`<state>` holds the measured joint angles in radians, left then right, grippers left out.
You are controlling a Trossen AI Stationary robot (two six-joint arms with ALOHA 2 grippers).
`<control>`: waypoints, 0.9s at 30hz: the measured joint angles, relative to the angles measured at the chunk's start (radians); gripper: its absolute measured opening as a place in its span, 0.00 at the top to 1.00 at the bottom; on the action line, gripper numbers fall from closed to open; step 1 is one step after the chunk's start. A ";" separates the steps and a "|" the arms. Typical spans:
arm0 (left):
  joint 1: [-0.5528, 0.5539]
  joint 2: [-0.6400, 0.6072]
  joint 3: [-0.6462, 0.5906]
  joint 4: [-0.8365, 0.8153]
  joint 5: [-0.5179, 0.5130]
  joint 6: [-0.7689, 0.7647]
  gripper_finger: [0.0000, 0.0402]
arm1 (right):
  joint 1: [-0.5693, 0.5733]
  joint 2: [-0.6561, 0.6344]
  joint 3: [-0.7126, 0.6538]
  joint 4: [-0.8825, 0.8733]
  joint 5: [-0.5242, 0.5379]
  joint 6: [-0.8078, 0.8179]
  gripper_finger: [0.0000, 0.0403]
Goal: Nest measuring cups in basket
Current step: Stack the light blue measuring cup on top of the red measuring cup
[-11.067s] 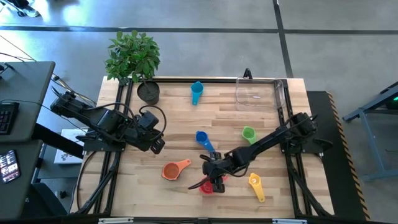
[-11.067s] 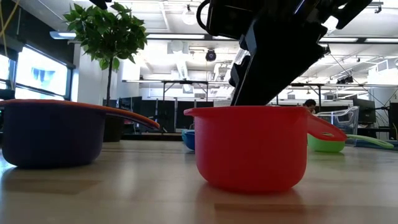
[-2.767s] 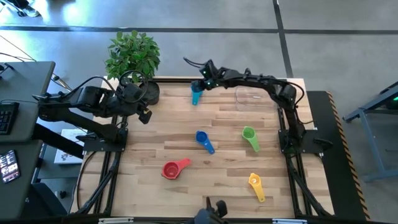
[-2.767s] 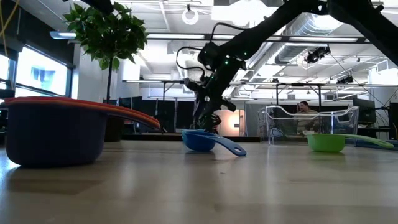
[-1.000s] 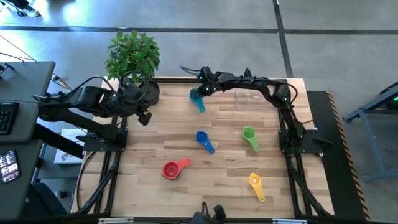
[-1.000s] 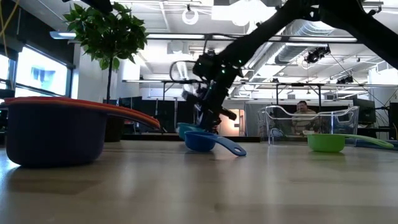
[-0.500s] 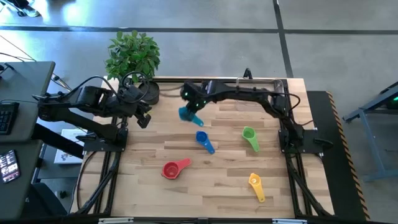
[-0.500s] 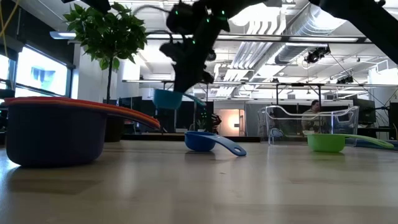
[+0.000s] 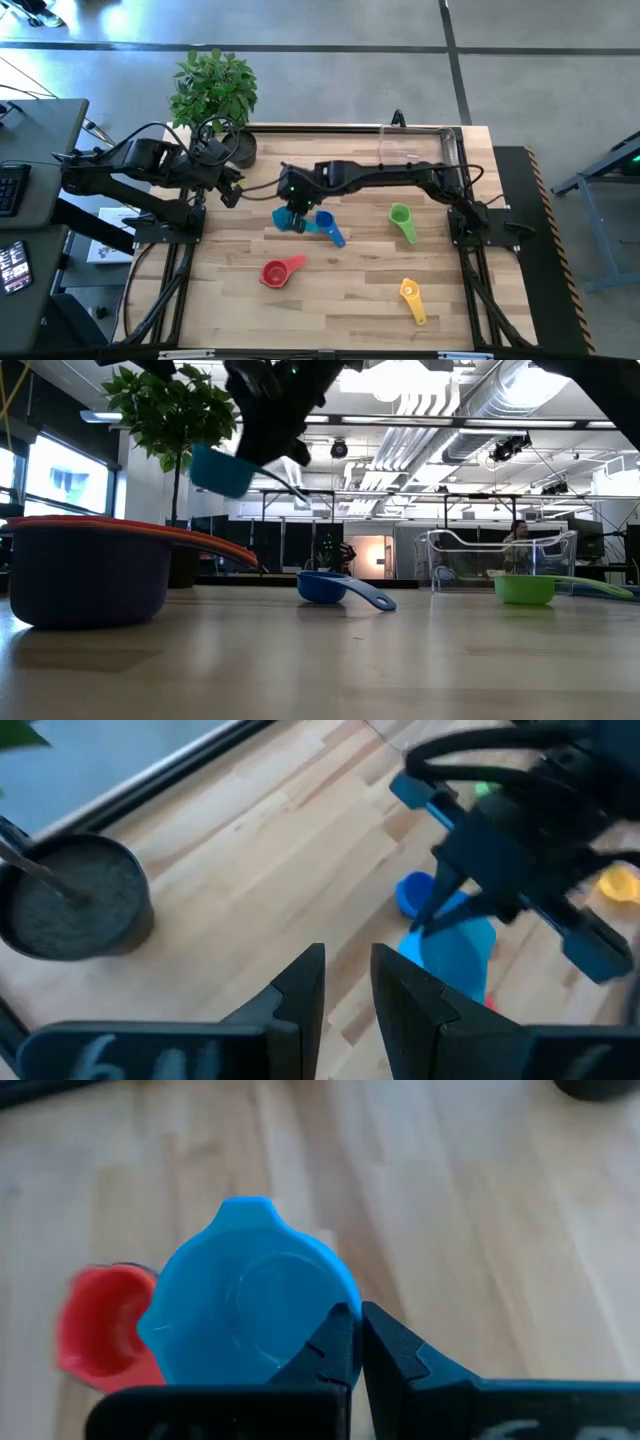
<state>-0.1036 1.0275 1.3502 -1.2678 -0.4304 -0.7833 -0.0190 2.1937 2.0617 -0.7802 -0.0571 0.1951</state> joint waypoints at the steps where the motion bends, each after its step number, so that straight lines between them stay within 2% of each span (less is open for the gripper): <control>1: 0.000 0.000 0.000 0.000 0.007 -0.015 0.82 | 0.009 0.000 0.000 0.018 -0.003 -0.010 1.00; 6: 0.000 -0.001 0.000 0.000 0.053 -0.079 0.82 | 0.047 0.000 0.000 0.117 -0.043 -0.023 1.00; 15: 0.000 0.000 0.000 0.002 0.102 -0.225 0.82 | 0.103 0.000 0.000 0.204 -0.132 -0.156 1.00; 20: 0.000 0.001 0.000 0.002 0.136 -0.312 0.82 | 0.135 0.000 0.000 0.253 -0.136 -0.232 1.00; 27: -0.005 0.000 0.000 0.001 0.210 -0.400 0.82 | 0.159 0.000 0.000 0.276 -0.121 -0.248 1.00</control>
<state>-0.1090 1.0280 1.3499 -1.2664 -0.2206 -1.1836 0.1402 2.1937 2.0621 -0.5047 -0.1785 -0.0532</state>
